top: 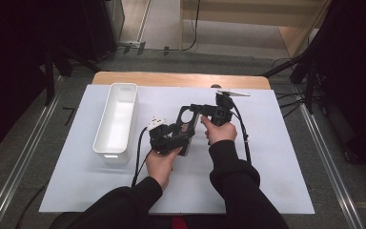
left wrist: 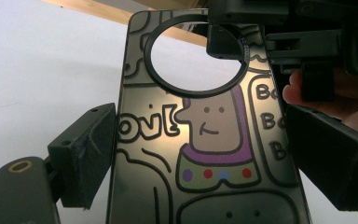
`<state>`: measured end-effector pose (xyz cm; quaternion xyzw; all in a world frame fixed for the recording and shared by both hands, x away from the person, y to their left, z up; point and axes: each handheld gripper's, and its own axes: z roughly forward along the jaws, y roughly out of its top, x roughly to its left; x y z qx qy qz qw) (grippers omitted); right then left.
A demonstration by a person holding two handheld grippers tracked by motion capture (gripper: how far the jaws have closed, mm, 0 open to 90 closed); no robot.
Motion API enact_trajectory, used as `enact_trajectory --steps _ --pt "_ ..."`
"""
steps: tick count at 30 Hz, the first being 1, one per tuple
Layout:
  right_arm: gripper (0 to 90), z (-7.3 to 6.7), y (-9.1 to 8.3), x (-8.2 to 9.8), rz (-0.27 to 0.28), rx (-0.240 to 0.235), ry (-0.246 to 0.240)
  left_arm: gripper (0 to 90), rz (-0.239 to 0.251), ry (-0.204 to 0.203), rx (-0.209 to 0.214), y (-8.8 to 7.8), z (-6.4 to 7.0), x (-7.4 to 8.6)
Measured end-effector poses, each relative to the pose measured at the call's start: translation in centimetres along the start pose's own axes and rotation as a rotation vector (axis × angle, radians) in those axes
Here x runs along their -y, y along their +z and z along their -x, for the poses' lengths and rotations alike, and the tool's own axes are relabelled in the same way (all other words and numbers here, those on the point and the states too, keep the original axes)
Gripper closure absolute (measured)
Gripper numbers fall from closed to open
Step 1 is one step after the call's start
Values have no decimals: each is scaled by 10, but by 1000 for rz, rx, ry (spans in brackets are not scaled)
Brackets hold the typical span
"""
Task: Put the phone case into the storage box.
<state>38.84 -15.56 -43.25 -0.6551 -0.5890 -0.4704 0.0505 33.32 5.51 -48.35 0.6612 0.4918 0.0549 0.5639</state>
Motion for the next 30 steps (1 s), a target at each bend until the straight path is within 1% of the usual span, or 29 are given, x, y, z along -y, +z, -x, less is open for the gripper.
enact_trajectory --steps 3,10,13,16,23,26,30 --pt "601 -1 1 1 3 1 -4 115 -1 -1 2 0 0 0" --pt "671 -2 1 1 12 -1 5 115 7 -6 8 0 2 1" --pt "715 -2 0 0 10 -5 17 115 7 -6 8 -1 2 1" --pt "723 -2 -1 0 16 -1 14 114 9 -6 10 0 2 1" --pt "742 -3 -2 0 20 -13 31 114 10 -13 14 -1 3 1" --pt "751 -4 -2 0 23 -15 34 114 4 -22 23 0 2 1" --pt "761 -5 -3 0 20 -17 33 114 -1 -14 22 1 2 2"
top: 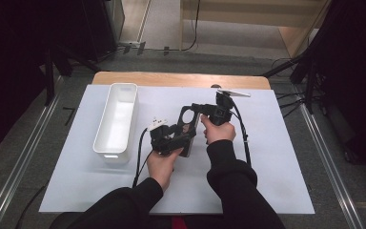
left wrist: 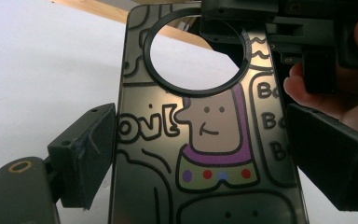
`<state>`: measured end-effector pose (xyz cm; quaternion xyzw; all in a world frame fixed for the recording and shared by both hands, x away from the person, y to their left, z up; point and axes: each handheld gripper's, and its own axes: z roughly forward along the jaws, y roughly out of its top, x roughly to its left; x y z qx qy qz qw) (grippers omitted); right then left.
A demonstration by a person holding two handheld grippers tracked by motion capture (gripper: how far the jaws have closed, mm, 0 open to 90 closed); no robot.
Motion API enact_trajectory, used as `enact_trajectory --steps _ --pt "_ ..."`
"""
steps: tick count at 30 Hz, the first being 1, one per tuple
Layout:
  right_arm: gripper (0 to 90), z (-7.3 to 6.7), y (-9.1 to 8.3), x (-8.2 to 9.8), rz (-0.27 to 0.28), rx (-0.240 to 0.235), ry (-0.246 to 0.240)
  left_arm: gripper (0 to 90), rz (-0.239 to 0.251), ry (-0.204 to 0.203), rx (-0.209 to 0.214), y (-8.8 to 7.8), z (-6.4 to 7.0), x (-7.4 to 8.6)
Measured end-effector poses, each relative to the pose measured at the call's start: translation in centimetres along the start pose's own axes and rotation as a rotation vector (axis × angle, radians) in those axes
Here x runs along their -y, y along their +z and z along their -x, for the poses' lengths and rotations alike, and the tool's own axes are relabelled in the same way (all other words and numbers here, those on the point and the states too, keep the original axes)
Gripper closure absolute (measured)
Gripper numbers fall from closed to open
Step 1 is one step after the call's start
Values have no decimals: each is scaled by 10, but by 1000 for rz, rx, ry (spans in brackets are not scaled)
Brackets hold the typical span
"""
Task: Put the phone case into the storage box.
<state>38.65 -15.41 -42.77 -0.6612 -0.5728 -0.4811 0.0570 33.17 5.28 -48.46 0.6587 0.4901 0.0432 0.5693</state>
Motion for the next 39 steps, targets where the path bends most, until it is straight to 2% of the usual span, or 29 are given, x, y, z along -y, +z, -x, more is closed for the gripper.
enact_trajectory --steps 7,11,17,22,25,30,31,32,33,36,39 --pt "770 -5 -3 -1 3 -10 -13 113 7 4 8 0 0 0" --pt "776 -8 -3 -1 -5 -24 -21 113 -7 -4 6 0 1 -2" --pt "777 -13 -4 -1 -11 -33 -39 113 -14 6 14 -2 0 -5" --pt "777 -15 -5 -2 -11 -30 -51 113 -26 22 3 0 1 -6" --pt "777 -15 -6 -2 -9 -34 -58 113 -29 24 14 -1 0 -8" --pt "777 -18 -7 -2 -9 -41 -70 112 -52 51 6 -2 1 -12" --pt "777 -18 -8 -1 -10 -41 -73 97 -50 67 -17 -3 3 -13" --pt "777 -18 -8 -1 -12 -45 -74 42 -42 84 -40 -3 5 -13" --pt "777 -19 -8 -1 -16 -48 -75 0 -46 102 -45 -4 6 -14" --pt "777 -20 -9 -1 -8 -54 -98 0 -58 127 -31 -6 10 -18" --pt "777 -21 -11 0 -4 -55 -120 0 -71 118 -10 -8 11 -21"
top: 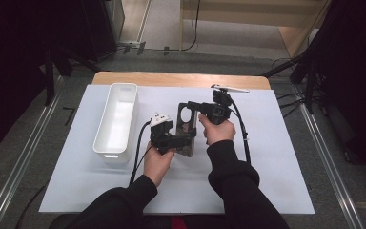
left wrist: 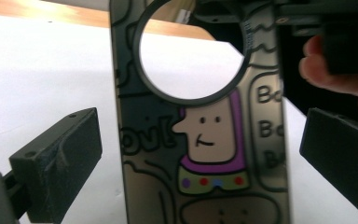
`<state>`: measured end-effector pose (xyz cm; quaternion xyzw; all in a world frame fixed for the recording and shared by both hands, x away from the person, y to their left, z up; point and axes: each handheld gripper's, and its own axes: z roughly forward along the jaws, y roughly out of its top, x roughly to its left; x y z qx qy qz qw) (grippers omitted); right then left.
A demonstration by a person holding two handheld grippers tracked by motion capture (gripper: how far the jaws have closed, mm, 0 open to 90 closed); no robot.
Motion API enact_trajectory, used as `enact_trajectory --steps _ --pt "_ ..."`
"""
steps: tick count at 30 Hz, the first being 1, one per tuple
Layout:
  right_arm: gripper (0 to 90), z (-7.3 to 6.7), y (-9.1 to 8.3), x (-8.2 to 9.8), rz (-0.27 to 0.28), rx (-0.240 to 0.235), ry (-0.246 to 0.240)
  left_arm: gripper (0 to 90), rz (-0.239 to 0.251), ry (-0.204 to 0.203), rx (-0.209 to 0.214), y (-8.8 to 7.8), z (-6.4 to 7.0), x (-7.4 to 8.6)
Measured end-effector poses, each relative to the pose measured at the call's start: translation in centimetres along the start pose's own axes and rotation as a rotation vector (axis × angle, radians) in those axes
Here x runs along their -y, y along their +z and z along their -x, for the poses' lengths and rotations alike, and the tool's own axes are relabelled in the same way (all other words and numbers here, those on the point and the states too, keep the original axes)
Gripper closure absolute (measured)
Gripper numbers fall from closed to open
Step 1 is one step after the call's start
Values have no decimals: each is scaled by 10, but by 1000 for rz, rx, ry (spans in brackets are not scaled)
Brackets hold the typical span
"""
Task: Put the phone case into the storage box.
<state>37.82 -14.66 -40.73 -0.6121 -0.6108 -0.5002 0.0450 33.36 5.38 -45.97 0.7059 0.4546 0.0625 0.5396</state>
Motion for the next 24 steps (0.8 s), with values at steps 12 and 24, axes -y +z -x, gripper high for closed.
enact_trajectory --steps 12,24 --pt "777 4 -11 -1 -3 -8 -50 0 -67 -23 51 -11 -2 -11" --pt "777 6 -24 0 -15 -28 -106 13 -140 -3 38 -16 -2 -17"
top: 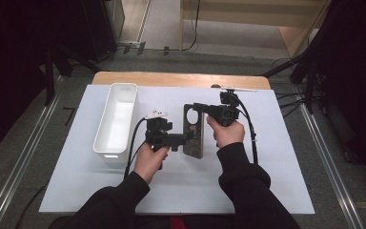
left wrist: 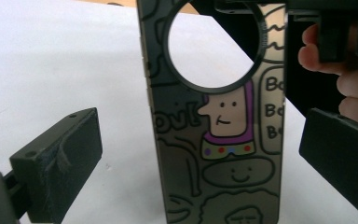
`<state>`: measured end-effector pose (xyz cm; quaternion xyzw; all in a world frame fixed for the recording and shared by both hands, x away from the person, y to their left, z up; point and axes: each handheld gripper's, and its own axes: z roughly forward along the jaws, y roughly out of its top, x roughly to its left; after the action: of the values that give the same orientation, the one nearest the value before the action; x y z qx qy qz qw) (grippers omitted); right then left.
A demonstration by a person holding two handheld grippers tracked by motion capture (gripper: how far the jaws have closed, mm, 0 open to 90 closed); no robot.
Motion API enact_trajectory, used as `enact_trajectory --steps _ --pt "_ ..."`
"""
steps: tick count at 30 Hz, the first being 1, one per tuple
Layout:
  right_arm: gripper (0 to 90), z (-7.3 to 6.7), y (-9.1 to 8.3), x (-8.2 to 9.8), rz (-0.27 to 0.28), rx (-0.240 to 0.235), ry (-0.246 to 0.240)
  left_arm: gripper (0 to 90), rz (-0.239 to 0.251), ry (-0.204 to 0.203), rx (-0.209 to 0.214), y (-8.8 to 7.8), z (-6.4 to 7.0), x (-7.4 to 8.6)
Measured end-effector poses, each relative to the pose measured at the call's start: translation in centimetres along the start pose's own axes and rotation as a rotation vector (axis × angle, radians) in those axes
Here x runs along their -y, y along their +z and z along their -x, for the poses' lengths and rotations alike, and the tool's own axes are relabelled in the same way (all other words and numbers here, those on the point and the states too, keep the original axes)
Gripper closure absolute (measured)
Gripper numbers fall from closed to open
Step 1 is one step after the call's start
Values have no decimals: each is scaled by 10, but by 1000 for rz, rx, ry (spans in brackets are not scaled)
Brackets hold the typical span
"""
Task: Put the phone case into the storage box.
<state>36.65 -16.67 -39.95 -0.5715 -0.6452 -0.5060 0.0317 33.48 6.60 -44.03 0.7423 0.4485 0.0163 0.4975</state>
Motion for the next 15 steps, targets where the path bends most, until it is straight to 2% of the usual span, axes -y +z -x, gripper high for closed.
enact_trajectory --steps 2,3,5,10,15 --pt "777 0 -2 0 -1 -4 -12 67 -19 0 -34 0 1 -1" --pt "777 -1 -3 1 -4 -6 -17 70 -29 9 -31 0 0 -1" --pt "777 -1 -5 1 -5 -8 -28 70 -43 15 -20 -1 0 -1" --pt "777 -1 -10 3 -7 -16 -41 70 -74 16 44 -5 -3 -2" --pt "777 -1 -15 6 -10 -26 -73 70 -93 40 64 -10 -4 -5"
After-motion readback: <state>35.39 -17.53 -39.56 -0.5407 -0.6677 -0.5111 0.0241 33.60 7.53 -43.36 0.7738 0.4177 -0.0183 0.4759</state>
